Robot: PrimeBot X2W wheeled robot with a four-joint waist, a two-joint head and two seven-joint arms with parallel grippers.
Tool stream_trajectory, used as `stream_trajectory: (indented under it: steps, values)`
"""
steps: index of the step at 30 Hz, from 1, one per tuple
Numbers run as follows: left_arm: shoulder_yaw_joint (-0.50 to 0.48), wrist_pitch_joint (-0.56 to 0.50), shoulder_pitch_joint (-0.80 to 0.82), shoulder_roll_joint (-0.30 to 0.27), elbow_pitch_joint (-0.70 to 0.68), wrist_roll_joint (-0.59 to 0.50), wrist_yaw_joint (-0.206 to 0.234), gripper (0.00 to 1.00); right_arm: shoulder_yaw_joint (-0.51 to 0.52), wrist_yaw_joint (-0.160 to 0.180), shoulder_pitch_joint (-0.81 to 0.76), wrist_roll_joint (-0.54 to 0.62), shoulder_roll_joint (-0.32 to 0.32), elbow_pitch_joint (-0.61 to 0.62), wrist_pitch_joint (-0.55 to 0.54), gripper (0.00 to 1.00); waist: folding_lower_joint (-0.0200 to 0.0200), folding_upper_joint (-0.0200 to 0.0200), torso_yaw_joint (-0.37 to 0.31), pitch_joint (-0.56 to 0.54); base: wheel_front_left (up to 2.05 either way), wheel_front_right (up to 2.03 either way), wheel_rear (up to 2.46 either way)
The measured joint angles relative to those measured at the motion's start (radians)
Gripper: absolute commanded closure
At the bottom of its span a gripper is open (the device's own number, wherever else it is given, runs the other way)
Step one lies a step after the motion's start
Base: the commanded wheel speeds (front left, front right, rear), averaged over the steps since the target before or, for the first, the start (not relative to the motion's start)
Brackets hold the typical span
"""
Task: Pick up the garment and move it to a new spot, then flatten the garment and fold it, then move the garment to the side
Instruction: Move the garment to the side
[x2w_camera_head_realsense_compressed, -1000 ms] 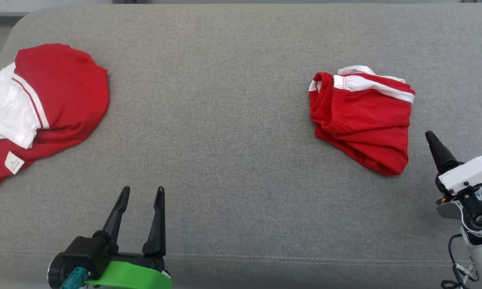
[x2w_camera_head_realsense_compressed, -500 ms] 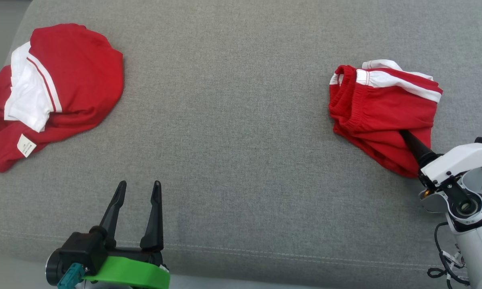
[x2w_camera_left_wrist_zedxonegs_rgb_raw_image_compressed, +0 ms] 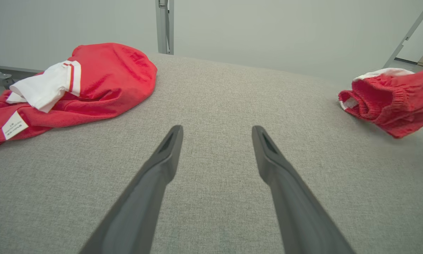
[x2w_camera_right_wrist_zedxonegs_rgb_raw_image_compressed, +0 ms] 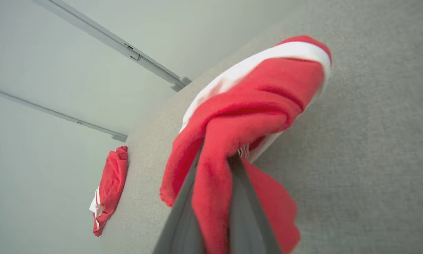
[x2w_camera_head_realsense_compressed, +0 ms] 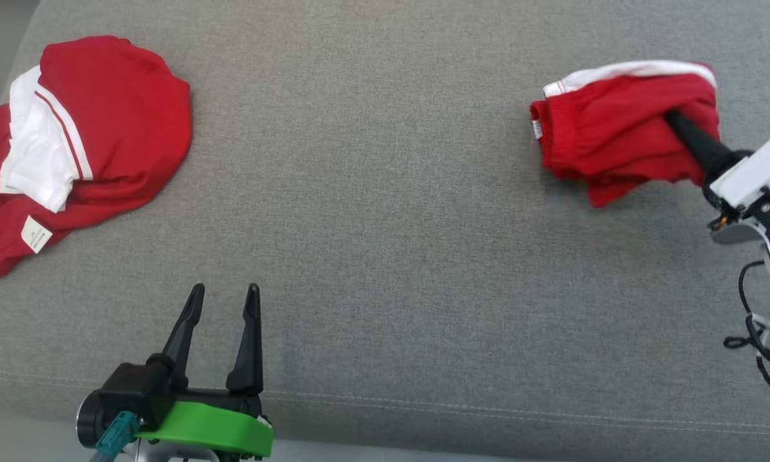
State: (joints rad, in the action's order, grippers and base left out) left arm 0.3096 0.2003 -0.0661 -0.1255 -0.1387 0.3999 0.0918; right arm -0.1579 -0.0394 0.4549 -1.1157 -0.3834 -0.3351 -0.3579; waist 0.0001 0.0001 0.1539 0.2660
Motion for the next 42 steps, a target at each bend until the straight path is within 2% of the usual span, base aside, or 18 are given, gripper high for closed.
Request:
stream_trajectory:
  steps: [4, 8, 13, 15, 25, 27, 29, 31, 35, 37, 39, 42]
  values:
    - [0.005, 0.004, 0.008, 0.004, 0.015, 0.000, -0.009, 0.00, 0.023, -0.031, 0.081, -0.092, 0.021, 0.059, -0.053, 1.00, 0.0000, 0.0000, -0.001, -0.017, 0.00, 0.00, 0.00]
    - [0.017, 0.004, 0.011, 0.010, 0.029, 0.001, -0.018, 0.00, 0.040, -0.029, 0.101, -0.201, 0.075, 0.071, -0.114, 1.00, 0.0000, 0.0000, 0.001, -0.039, 0.00, 0.00, 0.00]
    - [0.026, 0.005, 0.011, 0.016, 0.035, 0.002, -0.022, 0.00, 0.060, 0.023, 0.098, -0.305, 0.122, 0.048, -0.181, 1.00, 0.0000, 0.0000, 0.017, -0.057, 0.00, 0.00, 0.00]
    - [0.027, 0.005, 0.011, 0.018, 0.038, 0.002, -0.022, 0.00, 0.029, 0.042, 0.097, -0.303, 0.133, 0.048, -0.217, 1.00, 0.0000, 0.0000, 0.027, -0.061, 0.00, 0.00, 0.00]
    - [0.073, 0.012, 0.025, 0.040, 0.066, 0.010, -0.048, 0.00, -0.292, 0.050, 0.095, -0.250, 0.164, 0.115, -0.501, 1.00, 0.0000, 0.0000, 0.104, -0.076, 0.00, 0.00, 0.00]
    - [0.075, 0.012, 0.027, 0.043, 0.066, 0.011, -0.048, 0.00, -0.318, 0.058, 0.095, -0.253, 0.171, 0.121, -0.537, 1.00, 0.0000, 0.0000, 0.115, -0.077, 0.00, 0.00, 0.00]
    - [0.075, 0.014, 0.027, 0.046, 0.066, 0.015, -0.047, 0.00, -0.362, 0.083, 0.101, -0.244, 0.173, 0.119, -0.586, 1.00, 0.0000, -0.0001, 0.139, -0.078, 0.00, 0.00, 0.00]
    - [0.077, 0.021, 0.027, 0.047, 0.067, 0.019, -0.047, 0.00, -0.382, 0.105, 0.124, -0.174, 0.116, 0.094, -0.600, 1.00, 0.0000, -0.0001, 0.164, -0.078, 0.00, 0.00, 0.00]
    - [0.088, 0.022, 0.027, 0.056, 0.068, 0.029, -0.047, 0.00, -0.372, 0.137, 0.167, -0.040, -0.084, 0.024, -0.631, 1.00, 0.0000, 0.0000, 0.216, -0.073, 0.00, 0.00, 0.00]
    - [0.095, 0.022, 0.027, 0.058, 0.070, 0.033, -0.048, 0.00, -0.356, 0.146, 0.174, -0.009, -0.151, 0.005, -0.647, 1.00, 0.0000, 0.0000, 0.243, -0.068, 0.00, 0.00, 0.00]
    - [0.084, 0.027, 0.026, 0.058, 0.070, 0.039, -0.047, 0.00, -0.351, 0.148, 0.194, 0.020, -0.187, -0.006, -0.671, 1.00, 0.0000, 0.0000, 0.279, -0.057, 0.00, 0.00, 0.00]
    - [0.065, 0.031, 0.026, 0.058, 0.070, 0.039, -0.047, 0.00, -0.361, 0.148, 0.226, 0.035, -0.188, -0.007, -0.692, 1.00, 0.0000, 0.0000, 0.296, -0.035, 0.00, 0.00, 0.00]
